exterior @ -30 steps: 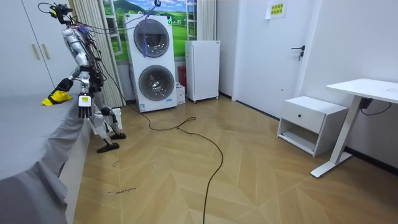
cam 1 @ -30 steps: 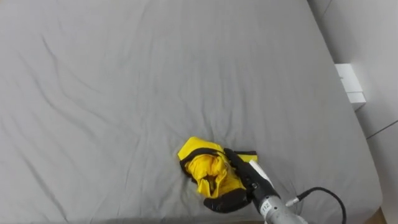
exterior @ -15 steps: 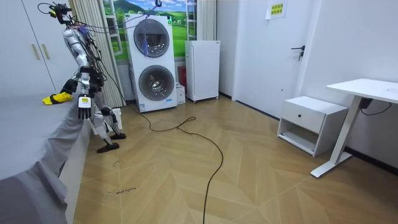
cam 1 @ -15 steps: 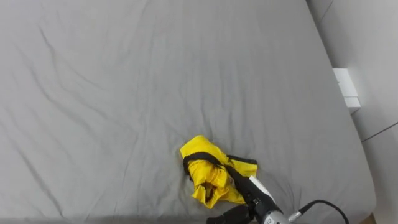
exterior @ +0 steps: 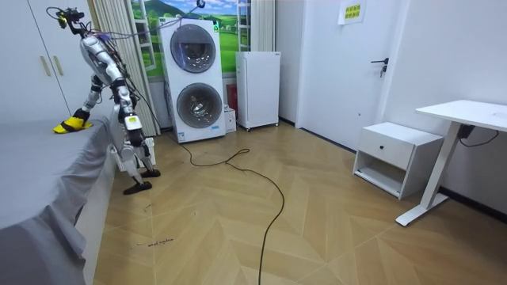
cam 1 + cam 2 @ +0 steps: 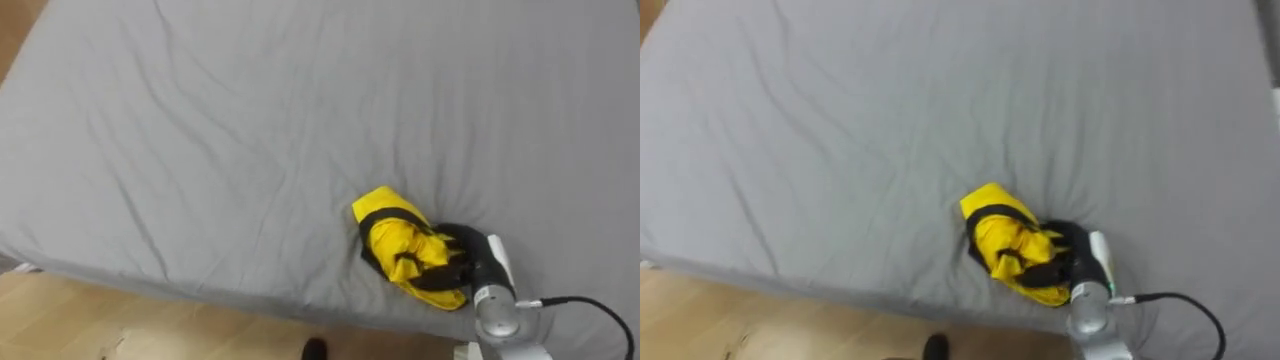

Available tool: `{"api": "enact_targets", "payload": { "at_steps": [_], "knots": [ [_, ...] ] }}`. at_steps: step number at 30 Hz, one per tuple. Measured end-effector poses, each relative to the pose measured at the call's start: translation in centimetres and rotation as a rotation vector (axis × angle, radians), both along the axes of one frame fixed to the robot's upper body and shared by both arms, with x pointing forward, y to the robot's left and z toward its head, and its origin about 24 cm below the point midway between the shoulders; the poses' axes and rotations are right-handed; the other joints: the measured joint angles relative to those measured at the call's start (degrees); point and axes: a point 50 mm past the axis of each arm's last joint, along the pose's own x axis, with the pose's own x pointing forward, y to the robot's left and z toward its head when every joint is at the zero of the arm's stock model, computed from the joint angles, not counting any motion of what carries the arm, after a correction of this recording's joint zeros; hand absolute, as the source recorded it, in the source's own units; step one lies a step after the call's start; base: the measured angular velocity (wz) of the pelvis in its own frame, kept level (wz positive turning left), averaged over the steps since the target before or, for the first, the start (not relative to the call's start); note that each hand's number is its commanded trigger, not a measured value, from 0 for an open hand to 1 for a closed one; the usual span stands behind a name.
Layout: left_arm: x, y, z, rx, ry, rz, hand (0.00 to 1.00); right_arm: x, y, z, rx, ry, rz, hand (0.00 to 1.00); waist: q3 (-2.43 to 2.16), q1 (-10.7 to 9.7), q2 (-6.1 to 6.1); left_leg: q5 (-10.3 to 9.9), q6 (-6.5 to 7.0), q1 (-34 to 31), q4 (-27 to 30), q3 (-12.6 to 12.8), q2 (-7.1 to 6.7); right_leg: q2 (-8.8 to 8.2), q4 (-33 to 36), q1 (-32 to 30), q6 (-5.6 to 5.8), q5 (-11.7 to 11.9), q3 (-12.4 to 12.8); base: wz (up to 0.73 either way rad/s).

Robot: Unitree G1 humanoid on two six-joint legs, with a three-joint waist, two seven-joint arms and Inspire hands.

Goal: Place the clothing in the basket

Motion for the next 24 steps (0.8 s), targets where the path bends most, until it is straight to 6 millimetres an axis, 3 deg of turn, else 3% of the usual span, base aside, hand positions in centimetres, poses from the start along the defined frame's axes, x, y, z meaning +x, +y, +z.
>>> {"api": "enact_targets", "payload": {
  "at_steps": [11, 16, 19, 20, 24],
  "knots": [
    [-0.3, -0.6, -0.2, -0.005, 0.042, -0.050, 0.00, 1.5, -1.3, 1.8, -0.033, -0.100, -0.070, 1.00, 0.34, 1.4, 0.73, 4.7, -0.31, -3.0, -4.2, 0.1, 0.02, -0.62, 0.9, -5.6, -0.90, 0.4, 0.4, 0.01],
    [0.5, -0.8, -0.1, -0.008, 0.004, -0.066, 0.00, 1.6, -1.4, 1.8, -0.033, -0.100, -0.060, 1.00, 0.35, 1.4, 0.54, 4.9, -0.30, -2.3, -4.5, 0.3, -0.01, -0.75, 1.9, -5.5, -0.94, 0.5, 1.0, -0.02],
    [0.8, -0.8, -0.1, -0.006, -0.007, -0.073, 0.00, 1.6, -1.3, 1.8, -0.029, -0.093, -0.044, 1.00, 0.54, 1.4, 0.04, 4.9, -0.27, -1.0, -5.2, 1.1, -0.03, -0.93, 2.0, -5.0, -0.84, 0.4, 1.8, -0.14],
    [0.9, -0.7, 0.0, -0.005, -0.014, -0.071, 0.00, 1.5, -1.3, 1.7, -0.024, -0.087, -0.044, 1.00, 0.76, 1.2, -0.38, 4.9, -0.27, -0.4, -5.5, 1.3, -0.10, -1.11, 2.1, -4.5, -0.79, 0.3, 1.8, -0.04],
    [1.1, -0.6, 0.0, 0.004, -0.020, -0.089, 0.00, 0.2, -1.4, 0.7, -0.001, -0.045, -0.045, 1.00, 0.84, -0.1, -2.45, 5.0, -0.10, 2.0, -5.9, 3.0, -0.63, -1.73, 2.1, -1.8, -0.15, -0.8, 1.8, 0.16]
  ]
}}
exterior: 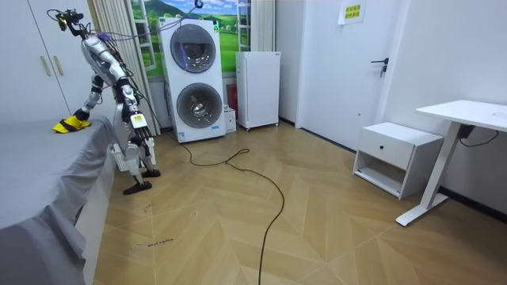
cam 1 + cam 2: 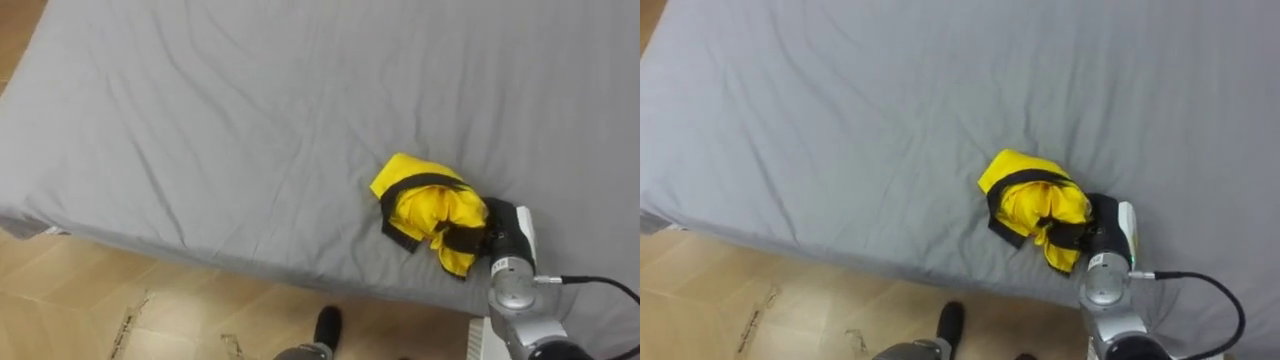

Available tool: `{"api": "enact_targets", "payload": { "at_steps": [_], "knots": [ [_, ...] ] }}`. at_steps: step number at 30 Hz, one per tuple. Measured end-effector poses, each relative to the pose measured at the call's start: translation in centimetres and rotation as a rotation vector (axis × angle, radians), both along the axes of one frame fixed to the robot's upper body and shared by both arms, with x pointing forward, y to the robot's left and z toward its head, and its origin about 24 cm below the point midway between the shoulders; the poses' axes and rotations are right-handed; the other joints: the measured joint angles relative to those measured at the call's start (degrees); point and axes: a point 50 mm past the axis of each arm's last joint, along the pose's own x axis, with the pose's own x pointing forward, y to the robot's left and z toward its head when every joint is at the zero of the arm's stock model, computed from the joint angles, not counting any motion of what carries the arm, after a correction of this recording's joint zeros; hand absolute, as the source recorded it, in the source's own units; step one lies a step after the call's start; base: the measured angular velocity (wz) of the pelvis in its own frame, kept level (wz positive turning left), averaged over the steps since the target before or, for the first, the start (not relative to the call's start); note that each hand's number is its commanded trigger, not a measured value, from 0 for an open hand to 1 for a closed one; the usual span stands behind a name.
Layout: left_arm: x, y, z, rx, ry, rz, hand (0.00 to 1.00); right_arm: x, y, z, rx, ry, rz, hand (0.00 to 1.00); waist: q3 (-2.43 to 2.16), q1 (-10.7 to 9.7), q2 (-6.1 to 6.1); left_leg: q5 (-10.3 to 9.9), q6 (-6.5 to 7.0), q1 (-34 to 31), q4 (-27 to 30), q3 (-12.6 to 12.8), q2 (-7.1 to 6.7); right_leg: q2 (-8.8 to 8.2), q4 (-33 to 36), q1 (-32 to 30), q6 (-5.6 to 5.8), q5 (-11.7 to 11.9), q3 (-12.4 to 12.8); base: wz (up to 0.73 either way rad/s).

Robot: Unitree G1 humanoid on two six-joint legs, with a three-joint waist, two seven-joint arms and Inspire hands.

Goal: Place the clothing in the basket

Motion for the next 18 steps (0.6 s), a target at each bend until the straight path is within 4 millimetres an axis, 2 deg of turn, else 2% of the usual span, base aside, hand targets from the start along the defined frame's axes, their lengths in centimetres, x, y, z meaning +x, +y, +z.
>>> {"api": "enact_targets", "payload": {
  "at_steps": [3, 5, 7, 9, 11, 12, 14, 15, 16, 18],
  "knots": [
    [0.3, 0.1, 0.2, 0.003, -0.031, 0.001, 0.00, -1.6, -0.6, -0.6, 0.033, 0.022, -0.039, 1.00, -0.30, -2.1, -0.79, -0.5, 0.73, 3.1, 0.0, 0.1, -0.47, -0.04, -2.1, 4.1, 0.68, -0.4, 0.4, 0.36],
    [0.9, 0.2, 0.4, 0.008, -0.062, 0.032, 0.00, -1.9, -1.1, -0.2, 0.058, -0.009, -0.069, 1.00, -0.57, -2.7, -1.62, -0.9, 1.20, 5.5, -0.9, 1.2, -0.64, -0.15, -2.5, 5.9, 1.05, -0.6, 1.6, -0.04],
    [1.3, 0.7, 0.7, 0.031, -0.093, 0.068, 0.00, -2.3, -1.4, 0.4, 0.068, -0.058, -0.075, 1.00, -0.95, -4.7, -2.42, -1.0, 1.25, 8.2, -1.9, 1.5, -1.20, -0.46, -2.7, 8.2, 1.36, -0.8, 2.0, -0.10],
    [1.7, 0.8, 0.8, 0.049, -0.125, 0.086, 0.00, -3.2, -2.0, 0.6, 0.067, -0.079, -0.093, 1.00, -1.51, -7.0, -3.42, -1.5, 1.56, 12.9, -2.8, 4.1, -1.53, -1.00, -2.7, 12.1, 1.83, -1.1, 3.5, -0.24],
    [2.1, 0.6, 0.9, 0.052, -0.151, 0.085, 0.00, -3.6, -2.2, 1.0, 0.077, -0.103, -0.108, 1.00, -1.84, -8.9, -3.91, -2.1, 1.61, 16.1, -3.6, 4.5, -2.13, -1.01, -3.4, 14.8, 2.30, -1.4, 4.7, -0.30],
    [2.5, 0.3, 0.9, 0.045, -0.166, 0.083, 0.00, -3.8, -2.5, 1.4, 0.083, -0.128, -0.127, 1.00, -2.06, -9.9, -4.27, -2.7, 1.59, 17.6, -3.6, 5.6, -1.99, -0.95, -3.7, 16.0, 2.47, -1.5, 6.0, -0.45],
    [2.7, -0.1, 0.9, 0.032, -0.177, 0.083, 0.00, -4.2, -3.1, 2.0, 0.084, -0.167, -0.155, 1.00, -2.14, -10.2, -4.43, -3.7, 1.61, 19.9, -3.7, 7.2, -1.72, -0.80, -3.6, 17.3, 2.57, -1.5, 7.8, -0.64],
    [2.6, -0.3, 0.8, 0.027, -0.174, 0.083, 0.00, -4.4, -3.4, 2.4, 0.081, -0.186, -0.165, 1.00, -2.15, -11.1, -4.47, -4.4, 1.55, 21.2, -3.7, 7.7, -1.52, -0.71, -3.6, 18.0, 2.70, -1.6, 9.3, -0.62],
    [2.4, -0.4, 0.8, 0.026, -0.161, 0.088, 0.00, -4.4, -3.5, 2.6, 0.079, -0.194, -0.165, 1.00, -2.19, -11.7, -4.37, -4.9, 1.59, 21.8, -3.7, 8.0, -1.35, -0.61, -3.7, 18.3, 2.79, -1.6, 9.6, -0.54],
    [1.2, -0.3, 0.5, 0.026, -0.107, 0.103, 0.00, -4.8, -3.9, 2.8, 0.080, -0.203, -0.182, 1.00, -2.16, -13.5, -4.27, -5.7, 1.60, 23.3, -3.7, 9.4, -1.12, -0.28, -3.6, 19.1, 2.96, -1.7, 11.6, -0.44]
  ]
}}
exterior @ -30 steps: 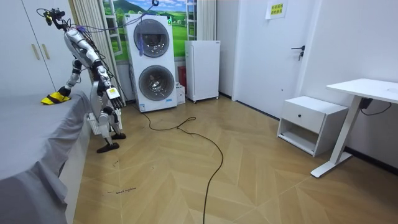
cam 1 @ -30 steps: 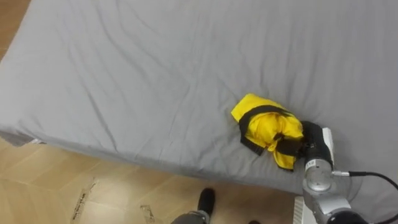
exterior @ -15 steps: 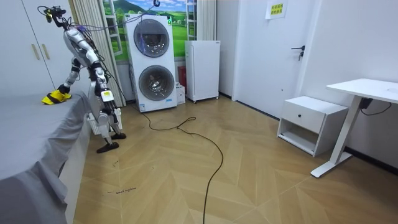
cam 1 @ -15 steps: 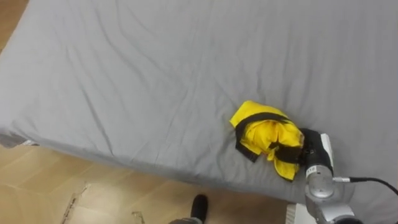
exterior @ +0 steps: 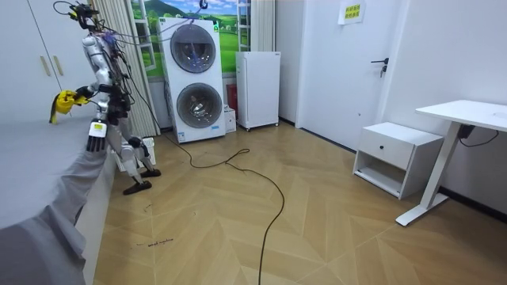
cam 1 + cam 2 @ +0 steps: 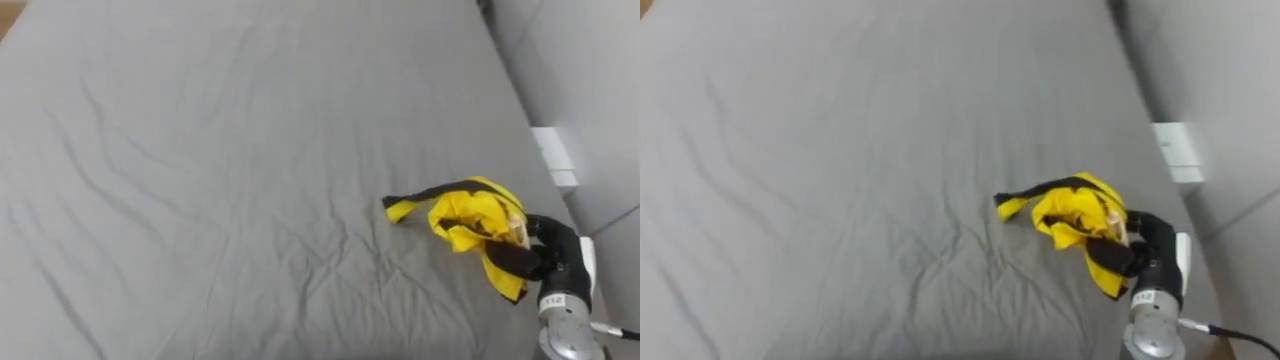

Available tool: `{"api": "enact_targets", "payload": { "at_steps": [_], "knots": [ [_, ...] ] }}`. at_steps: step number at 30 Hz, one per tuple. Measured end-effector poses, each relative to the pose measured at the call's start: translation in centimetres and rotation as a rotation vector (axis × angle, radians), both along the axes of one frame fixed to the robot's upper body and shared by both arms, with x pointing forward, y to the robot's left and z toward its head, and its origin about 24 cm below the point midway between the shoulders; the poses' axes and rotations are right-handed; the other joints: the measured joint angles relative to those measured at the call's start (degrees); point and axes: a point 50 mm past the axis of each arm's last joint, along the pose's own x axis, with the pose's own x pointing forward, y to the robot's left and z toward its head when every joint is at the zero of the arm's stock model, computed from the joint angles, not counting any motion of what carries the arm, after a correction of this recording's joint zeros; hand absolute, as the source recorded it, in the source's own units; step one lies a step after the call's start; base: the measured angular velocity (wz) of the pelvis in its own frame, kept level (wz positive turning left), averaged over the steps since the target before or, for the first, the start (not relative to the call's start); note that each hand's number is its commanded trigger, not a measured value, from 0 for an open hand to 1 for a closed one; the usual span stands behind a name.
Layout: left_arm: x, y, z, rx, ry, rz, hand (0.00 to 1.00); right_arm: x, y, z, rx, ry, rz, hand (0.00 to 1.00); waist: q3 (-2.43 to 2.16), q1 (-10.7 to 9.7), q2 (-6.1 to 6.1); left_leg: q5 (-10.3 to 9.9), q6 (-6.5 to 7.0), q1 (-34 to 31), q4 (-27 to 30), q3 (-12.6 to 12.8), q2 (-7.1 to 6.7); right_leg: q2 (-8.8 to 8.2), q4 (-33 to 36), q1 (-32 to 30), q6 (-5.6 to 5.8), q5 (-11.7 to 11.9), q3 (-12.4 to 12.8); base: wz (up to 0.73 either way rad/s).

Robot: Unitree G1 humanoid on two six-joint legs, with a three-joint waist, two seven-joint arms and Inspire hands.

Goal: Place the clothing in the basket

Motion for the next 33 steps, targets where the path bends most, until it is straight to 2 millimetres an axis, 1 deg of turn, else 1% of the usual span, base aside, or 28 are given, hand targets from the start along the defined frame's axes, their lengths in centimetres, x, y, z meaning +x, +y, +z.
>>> {"api": "enact_targets", "payload": {
  "at_steps": [1, 2, 4, 6, 8, 10, 11, 12, 14, 16, 18, 20, 21, 23, 25, 27, 29, 30, 33],
  "knots": [
    [-0.2, 0.0, 0.0, -0.002, 0.007, 0.001, 0.00, -0.2, -0.4, 0.0, 0.001, 0.002, -0.021, 1.00, 0.02, -0.8, 0.14, -0.2, 0.09, 0.5, -0.1, 0.6, 0.06, 0.07, 0.0, 0.1, 0.12, 0.0, 1.1, -0.30],
    [-0.4, 0.0, -0.1, -0.003, 0.013, 0.002, 0.00, -0.2, -0.7, 0.1, 0.002, 0.004, -0.031, 1.00, 0.15, -1.0, 0.31, -0.4, 0.13, 0.8, -0.2, 0.8, 0.13, 0.13, 0.0, 0.3, 0.20, 0.1, 1.3, -0.27],
    [-0.9, 0.1, -0.1, -0.013, 0.030, 0.013, 0.00, -0.4, -1.3, 0.1, 0.007, 0.007, -0.065, 1.00, 0.16, -1.6, 0.70, -0.9, 0.20, 1.7, -0.3, 1.2, 0.21, 0.22, 0.1, 0.6, 0.32, 0.2, 2.2, -0.27],
    [-1.6, 0.3, -0.2, -0.030, 0.046, 0.028, 0.00, -0.4, -2.0, 0.7, 0.011, -0.018, -0.101, 1.00, 0.10, -2.4, 0.96, -1.0, 0.23, 2.2, -0.5, 1.7, 0.20, 0.30, 0.1, 0.7, 0.42, 0.2, 3.6, -0.22],
    [-2.0, 0.4, -0.2, -0.043, 0.059, 0.039, 0.00, -0.3, -2.3, 1.1, 0.016, -0.037, -0.116, 1.00, 0.13, -2.6, 0.98, -1.0, 0.21, 2.8, -0.7, 2.4, 0.31, 0.41, 0.1, 0.9, 0.41, 0.3, 4.3, -0.17],
    [-2.3, 0.5, -0.2, -0.051, 0.069, 0.047, 0.00, -0.7, -2.8, 1.0, 0.015, -0.034, -0.138, 1.00, 0.15, -3.1, 1.07, -1.3, 0.07, 3.5, -0.7, 2.5, 0.39, 0.50, 0.1, 1.5, 0.40, 0.3, 4.7, -0.10],
    [-2.7, 0.5, -0.2, -0.055, 0.074, 0.050, 0.00, -1.0, -3.0, 0.9, 0.014, -0.029, -0.149, 1.00, 0.18, -3.0, 1.25, -1.6, -0.01, 4.0, -0.7, 3.0, 0.68, 0.67, 0.2, 1.5, 0.39, 0.3, 5.4, -0.22],
    [-3.0, 0.7, -0.2, -0.049, 0.084, 0.050, 0.00, -1.4, -3.2, 0.8, 0.014, -0.022, -0.159, 1.00, 0.20, -3.0, 1.25, -1.7, -0.09, 4.3, -0.7, 3.6, 0.76, 0.77, 0.2, 1.5, 0.38, 0.3, 6.2, -0.29],
    [-3.6, 0.9, -0.2, -0.040, 0.100, 0.050, 0.00, -2.2, -3.6, 0.5, 0.014, -0.004, -0.173, 1.00, 0.20, -3.0, 1.23, -1.8, -0.28, 4.9, -1.0, 4.0, 0.86, 1.02, 0.2, 1.5, 0.34, 0.3, 7.4, -0.36],
    [-4.1, 0.9, -0.2, -0.034, 0.119, 0.045, 0.00, -2.8, -3.8, 0.2, 0.009, 0.016, -0.186, 1.00, 0.23, -3.1, 1.18, -1.9, -0.38, 5.3, -1.3, 4.0, 0.89, 1.16, 0.2, 1.5, 0.24, 0.4, 7.8, -0.33],
    [-4.3, 0.9, -0.2, -0.034, 0.135, 0.048, 0.00, -3.5, -4.0, -0.1, 0.007, 0.035, -0.204, 1.00, 0.33, -4.0, 1.03, -1.9, -0.38, 5.4, -1.3, 4.3, 0.92, 1.33, 0.1, 1.1, 0.23, 0.4, 9.2, -0.13],
    [-4.4, 1.0, -0.2, -0.032, 0.149, 0.052, 0.00, -3.8, -4.1, -0.3, 0.009, 0.050, -0.213, 1.00, 0.41, -4.3, 0.82, -1.9, -0.39, 5.4, -1.3, 4.9, 1.00, 1.42, 0.1, 0.7, 0.23, 0.4, 9.9, -0.17],
    [-4.5, 1.0, -0.2, -0.028, 0.160, 0.047, 0.00, -4.1, -4.2, -0.4, 0.008, 0.060, -0.223, 1.00, 0.45, -4.8, 0.75, -1.9, -0.38, 5.2, -1.3, 5.1, 1.02, 1.45, 0.1, 0.5, 0.24, 0.4, 10.2, -0.15],
    [-4.7, 1.1, -0.2, -0.022, 0.171, 0.049, 0.00, -4.9, -4.6, -0.6, 0.005, 0.078, -0.247, 1.00, 0.43, -5.8, 0.76, -1.9, -0.33, 5.1, -1.3, 5.2, 1.05, 1.47, 0.1, 0.3, 0.30, 0.4, 10.3, -0.04],
    [-5.0, 1.1, -0.2, -0.016, 0.185, 0.055, 0.00, -5.8, -5.0, -0.9, 0.002, 0.102, -0.271, 1.00, 0.28, -6.4, 0.85, -2.0, -0.33, 5.1, -1.3, 5.5, 1.12, 1.54, 0.1, 0.3, 0.33, 0.4, 10.4, -0.04],
    [-5.2, 1.1, -0.3, -0.007, 0.201, 0.059, 0.00, -6.7, -5.3, -1.5, 0.003, 0.142, -0.302, 1.00, 0.26, -7.5, 0.79, -2.0, -0.33, 5.0, -1.3, 5.5, 1.17, 1.59, 0.1, 0.2, 0.27, 0.5, 10.5, 0.00],
    [-5.1, 1.1, -0.3, 0.002, 0.214, 0.044, 0.00, -7.3, -5.5, -2.0, 0.009, 0.171, -0.324, 1.00, 0.06, -7.6, 1.04, -2.0, -0.33, 4.4, -1.2, 6.0, 1.36, 1.82, 0.4, -0.8, 0.18, 0.7, 11.3, -0.16],
    [-5.1, 1.1, -0.3, 0.002, 0.217, 0.044, 0.00, -7.4, -5.5, -2.3, 0.014, 0.184, -0.330, 1.00, -0.06, -7.6, 1.22, -2.0, -0.34, 3.8, -1.1, 6.7, 1.67, 2.07, 0.4, -1.7, 0.08, 1.2, 11.8, -0.28],
    [-4.7, 1.3, -0.3, 0.006, 0.217, 0.045, 0.00, -7.8, -5.6, -2.8, 0.025, 0.210, -0.355, 1.00, -0.09, -8.2, 1.38, -1.9, -0.34, 2.0, -0.4, 7.4, 2.07, 2.29, 1.0, -3.8, -0.05, 1.5, 12.2, -0.15]
  ]
}}
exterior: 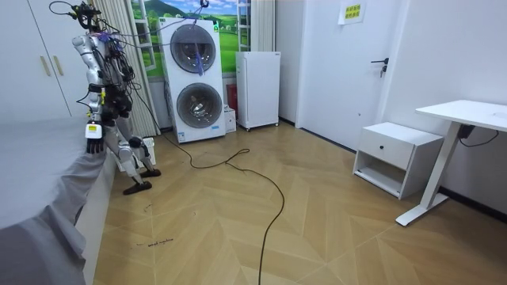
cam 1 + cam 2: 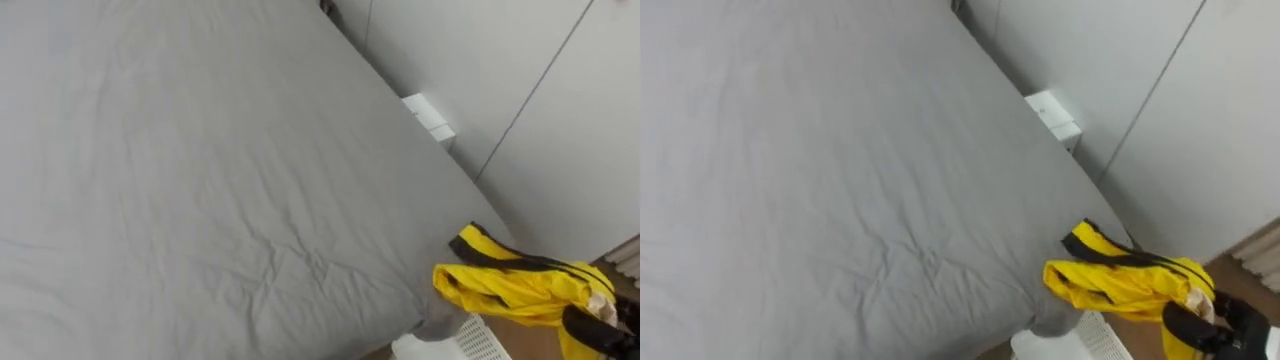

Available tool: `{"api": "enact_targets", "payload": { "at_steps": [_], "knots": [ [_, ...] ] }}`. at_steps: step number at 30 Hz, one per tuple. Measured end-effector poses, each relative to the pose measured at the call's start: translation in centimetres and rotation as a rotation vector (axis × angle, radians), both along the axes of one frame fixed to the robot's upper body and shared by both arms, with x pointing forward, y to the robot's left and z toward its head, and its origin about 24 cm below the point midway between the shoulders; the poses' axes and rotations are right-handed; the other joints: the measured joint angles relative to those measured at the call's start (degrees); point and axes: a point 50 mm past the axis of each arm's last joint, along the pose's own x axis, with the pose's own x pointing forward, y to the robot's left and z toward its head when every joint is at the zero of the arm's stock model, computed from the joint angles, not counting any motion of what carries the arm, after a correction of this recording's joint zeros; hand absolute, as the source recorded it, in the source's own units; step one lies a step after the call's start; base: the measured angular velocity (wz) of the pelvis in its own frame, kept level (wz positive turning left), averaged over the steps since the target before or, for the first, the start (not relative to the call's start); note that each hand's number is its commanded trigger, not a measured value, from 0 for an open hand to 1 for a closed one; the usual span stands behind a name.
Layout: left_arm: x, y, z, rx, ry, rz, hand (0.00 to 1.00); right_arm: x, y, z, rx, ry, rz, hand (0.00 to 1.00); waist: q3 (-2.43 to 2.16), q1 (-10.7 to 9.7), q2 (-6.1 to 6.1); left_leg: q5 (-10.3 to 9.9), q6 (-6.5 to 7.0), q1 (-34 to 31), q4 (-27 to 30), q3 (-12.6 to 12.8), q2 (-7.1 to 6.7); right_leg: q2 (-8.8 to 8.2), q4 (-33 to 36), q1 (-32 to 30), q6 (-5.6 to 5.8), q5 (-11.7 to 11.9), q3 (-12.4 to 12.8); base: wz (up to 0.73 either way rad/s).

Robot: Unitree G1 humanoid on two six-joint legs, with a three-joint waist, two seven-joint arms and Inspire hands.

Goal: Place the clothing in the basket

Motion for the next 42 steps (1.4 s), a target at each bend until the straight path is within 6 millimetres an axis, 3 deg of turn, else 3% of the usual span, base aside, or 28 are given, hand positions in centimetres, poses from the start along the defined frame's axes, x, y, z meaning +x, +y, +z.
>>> {"api": "enact_targets", "payload": {
  "at_steps": [4, 12, 20, 22, 23, 26, 30, 35, 42],
  "knots": [
    [1.1, -0.1, -0.1, 0.004, -0.005, -0.029, 0.00, 0.5, 0.0, -0.5, -0.008, 0.031, -0.026, 1.00, 0.15, -0.4, 0.72, 0.0, 0.04, -3.8, 1.4, 0.1, 0.35, 0.22, 1.6, -4.2, 0.03, 0.4, 0.9, -0.10],
    [5.0, -0.5, -0.1, 0.005, -0.046, -0.088, 0.00, 3.1, 0.2, -1.3, 0.035, 0.061, -0.060, 1.00, 0.47, -0.2, 3.55, 1.2, 1.08, -14.0, 3.4, 0.0, 0.67, 0.31, 4.5, -15.0, -0.03, 1.5, 1.2, -0.02],
    [7.2, -0.7, 0.1, -0.007, -0.083, -0.122, 0.00, 5.0, 0.2, -1.1, 0.021, 0.090, -0.071, 1.00, 0.48, 1.4, 4.27, 2.0, 1.49, -20.3, 3.7, 0.2, 0.38, 0.02, 7.3, -22.2, -0.02, 1.6, 1.4, -0.01],
    [7.8, -0.7, 0.2, -0.012, -0.095, -0.119, 0.00, 4.9, 0.4, -1.3, 0.016, 0.111, -0.054, 0.58, 0.48, 2.2, 4.28, 2.0, 1.47, -21.2, 3.7, 0.2, 0.41, -0.02, 7.2, -23.2, -0.02, 1.6, 1.3, -0.02],
    [8.2, -0.8, 0.2, -0.018, -0.102, -0.113, 0.00, 5.0, 0.5, -1.4, 0.018, 0.123, -0.050, 0.00, 0.51, 2.8, 4.30, 2.0, 1.45, -21.7, 3.7, 0.2, 0.41, -0.08, 7.3, -23.7, -0.02, 1.6, 1.1, 0.00],
    [8.9, -1.0, 0.3, -0.026, -0.117, -0.111, 0.00, 5.5, 0.9, -1.6, 0.025, 0.142, -0.025, 0.00, 0.74, 3.6, 4.61, 2.1, 1.45, -23.0, 4.1, 0.1, 0.49, -0.10, 7.2, -24.6, -0.05, 1.6, 0.8, 0.04],
    [9.7, -1.4, 0.3, -0.038, -0.133, -0.144, 0.00, 7.0, 1.2, -1.1, 0.026, 0.134, 0.004, 0.00, 1.40, 4.2, 5.61, 2.2, 1.51, -24.4, 4.3, -0.4, 0.43, -0.49, 7.4, -25.5, -0.09, 1.6, -0.5, 0.12],
    [10.1, -1.7, 0.4, -0.041, -0.143, -0.185, 0.00, 7.8, 1.2, -0.7, 0.032, 0.117, -0.004, 0.00, 1.61, 4.3, 6.36, 2.2, 1.59, -25.3, 4.3, -1.8, 0.01, -1.18, 7.9, -26.3, -0.14, 1.6, -3.0, 0.12],
    [10.4, -2.0, 0.4, -0.042, -0.158, -0.209, 0.00, 7.6, 0.8, -0.6, 0.022, 0.107, -0.047, 0.00, 1.51, 5.6, 6.79, 2.2, 1.64, -25.5, 4.3, -2.3, -0.30, -1.79, 7.9, -26.2, -0.14, 1.6, -5.2, 0.04]
  ]
}}
